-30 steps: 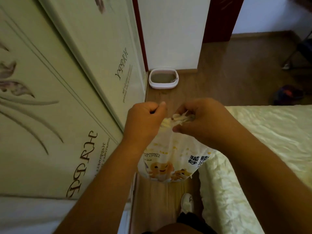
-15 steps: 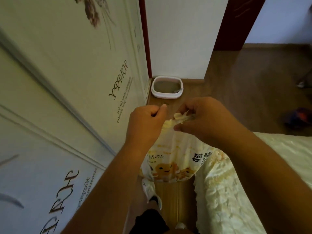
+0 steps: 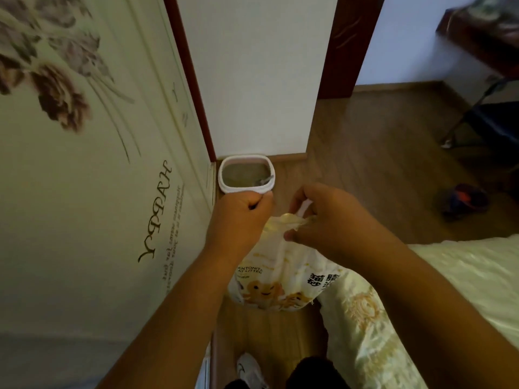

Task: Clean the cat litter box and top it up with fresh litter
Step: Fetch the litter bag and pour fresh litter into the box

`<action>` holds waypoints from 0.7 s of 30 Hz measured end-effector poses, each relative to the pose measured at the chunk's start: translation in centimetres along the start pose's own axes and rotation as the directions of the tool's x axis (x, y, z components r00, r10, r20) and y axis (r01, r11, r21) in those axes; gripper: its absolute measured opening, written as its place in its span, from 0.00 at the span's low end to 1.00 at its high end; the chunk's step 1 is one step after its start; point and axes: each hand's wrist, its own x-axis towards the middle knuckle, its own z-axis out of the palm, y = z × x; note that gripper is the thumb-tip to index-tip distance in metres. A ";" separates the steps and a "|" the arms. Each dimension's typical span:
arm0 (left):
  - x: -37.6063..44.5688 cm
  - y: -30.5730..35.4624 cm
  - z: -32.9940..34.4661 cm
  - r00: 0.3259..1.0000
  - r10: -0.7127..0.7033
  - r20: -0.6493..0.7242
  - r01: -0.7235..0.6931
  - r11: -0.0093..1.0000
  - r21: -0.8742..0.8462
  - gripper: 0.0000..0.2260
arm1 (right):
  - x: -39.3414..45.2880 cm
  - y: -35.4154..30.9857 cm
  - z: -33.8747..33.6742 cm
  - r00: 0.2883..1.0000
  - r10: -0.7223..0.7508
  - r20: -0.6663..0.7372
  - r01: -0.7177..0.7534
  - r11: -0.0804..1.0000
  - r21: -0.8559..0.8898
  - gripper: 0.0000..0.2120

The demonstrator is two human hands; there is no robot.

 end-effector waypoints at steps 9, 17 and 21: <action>14.0 -2.9 0.6 0.999 -0.035 -0.022 0.036 0.998 0.051 0.25 | 14.2 -0.3 -2.2 0.999 0.029 -0.017 -0.028 0.997 0.069 0.18; 25.8 -6.9 3.4 0.985 -0.145 -0.095 0.154 0.984 0.086 0.24 | 28.7 0.9 -4.7 0.995 -0.053 0.090 0.052 0.999 0.007 0.17; 30.5 -8.2 4.7 0.973 -0.190 -0.134 0.202 0.976 0.084 0.24 | 34.6 1.3 -6.2 0.985 -0.059 0.164 0.063 0.998 -0.015 0.17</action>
